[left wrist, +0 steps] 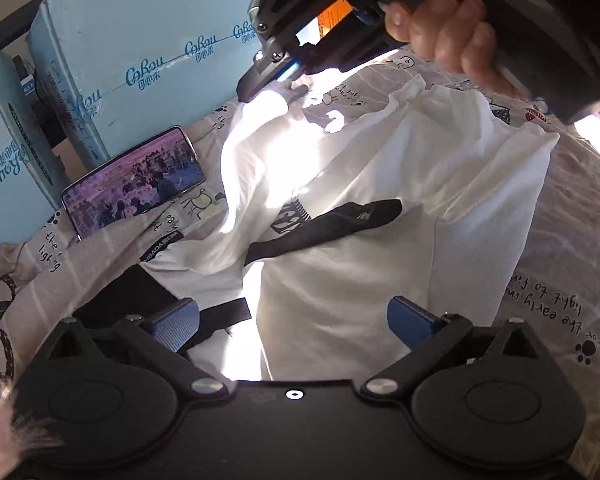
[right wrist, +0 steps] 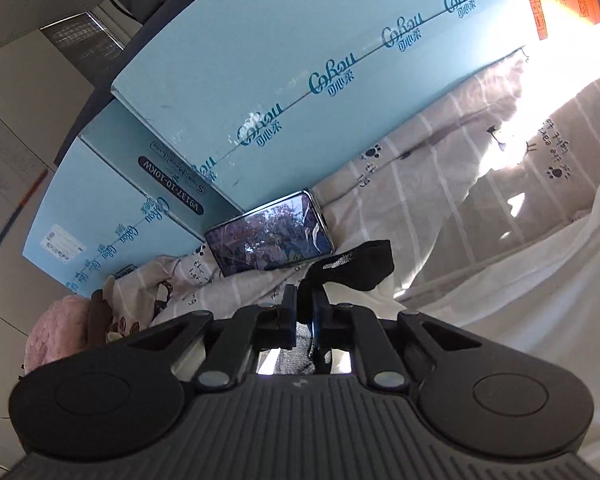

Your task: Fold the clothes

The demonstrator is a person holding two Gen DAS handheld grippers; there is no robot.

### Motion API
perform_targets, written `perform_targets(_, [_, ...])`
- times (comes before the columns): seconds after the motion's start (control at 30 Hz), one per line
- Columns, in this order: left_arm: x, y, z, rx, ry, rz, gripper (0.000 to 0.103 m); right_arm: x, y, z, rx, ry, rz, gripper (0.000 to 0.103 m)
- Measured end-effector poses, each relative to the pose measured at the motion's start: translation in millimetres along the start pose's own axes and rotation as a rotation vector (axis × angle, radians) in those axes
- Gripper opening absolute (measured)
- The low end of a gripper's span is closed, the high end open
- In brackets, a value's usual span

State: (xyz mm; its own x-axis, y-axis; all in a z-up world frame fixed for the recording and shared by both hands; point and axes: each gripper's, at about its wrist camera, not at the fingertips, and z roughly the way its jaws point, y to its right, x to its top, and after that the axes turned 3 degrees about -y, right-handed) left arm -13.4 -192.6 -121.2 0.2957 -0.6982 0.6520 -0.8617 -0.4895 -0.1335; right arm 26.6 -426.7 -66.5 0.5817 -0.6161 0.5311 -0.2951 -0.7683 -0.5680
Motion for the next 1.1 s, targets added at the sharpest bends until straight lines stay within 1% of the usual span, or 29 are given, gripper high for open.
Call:
perform_targets(0.07, [-7, -4, -4, -0.008, -0.026, -0.029, 0.103, 21, -2, 25, -0.001, 0.015, 0.010, 0.006])
perform_targets(0.13, [-14, -6, -6, -0.019, -0.058, -0.046, 0.103, 34, -4, 49, -0.034, 0.024, 0.019, 0.006])
perform_targets(0.23, [-25, -6, -8, -0.021, -0.103, -0.059, 0.103, 39, 0, 83, -0.126, 0.022, 0.004, 0.006])
perform_targets(0.3, [-29, -9, -8, -0.028, -0.120, -0.076, 0.103, 39, 8, 99, -0.153, 0.018, 0.024, 0.006])
perform_targets(0.33, [-30, -10, -8, -0.032, -0.121, -0.085, 0.103, 38, 12, 105, -0.152, 0.019, 0.041, 0.010])
perform_targets(0.37, [-29, -13, -9, -0.038, -0.112, -0.099, 0.103, 38, 16, 106, -0.138, 0.019, 0.057, 0.016])
perform_targets(0.4, [-28, -16, -10, -0.045, -0.101, -0.113, 0.103, 37, 19, 107, -0.121, 0.018, 0.073, 0.025])
perform_targets(0.43, [-27, -19, -12, -0.055, -0.081, -0.136, 0.103, 37, 21, 104, -0.113, 0.017, 0.082, 0.048])
perform_targets(0.47, [-24, -24, -12, -0.074, -0.059, -0.170, 0.103, 36, 22, 95, -0.108, 0.034, 0.083, 0.060])
perform_targets(0.5, [-21, -29, -12, -0.093, -0.038, -0.205, 0.103, 35, 23, 85, -0.103, 0.057, 0.082, 0.061])
perform_targets(0.57, [-13, -37, -8, -0.125, -0.001, -0.265, 0.101, 31, 22, 60, -0.087, 0.059, 0.015, 0.061])
perform_targets(0.63, [-5, -41, -1, -0.141, 0.022, -0.287, 0.098, 26, 19, 35, -0.071, 0.056, -0.061, 0.061])
perform_targets(0.7, [0, -42, 10, -0.149, 0.014, -0.288, 0.082, 12, 14, 18, -0.055, -0.011, -0.167, 0.061])
perform_targets(0.73, [1, -43, 16, -0.155, 0.005, -0.291, 0.079, 3, 11, 12, -0.050, -0.051, -0.215, 0.061])
perform_targets(0.8, [1, -46, 29, -0.179, -0.027, -0.311, 0.066, -22, 8, 3, -0.029, -0.161, -0.282, 0.061])
perform_targets(0.87, [1, -45, 33, -0.193, -0.030, -0.300, 0.060, -47, 10, -1, -0.027, -0.244, -0.313, 0.061])
perform_targets(0.93, [1, -41, 33, -0.200, -0.023, -0.267, 0.049, -68, 13, -2, -0.023, -0.305, -0.310, 0.061])
perform_targets(1.0, [0, -38, 32, -0.205, -0.016, -0.239, 0.036, -85, 11, 2, -0.032, -0.353, -0.318, 0.060])
perform_targets(1.03, [0, -36, 31, -0.211, -0.013, -0.229, 0.032, -92, 9, 3, -0.049, -0.357, -0.346, 0.054])
perform_targets(1.07, [0, -35, 29, -0.217, -0.009, -0.217, 0.027, -98, 5, 4, -0.069, -0.356, -0.382, 0.043])
perform_targets(1.1, [0, -35, 28, -0.223, -0.003, -0.205, 0.021, -104, 2, 4, -0.089, -0.355, -0.417, 0.035])
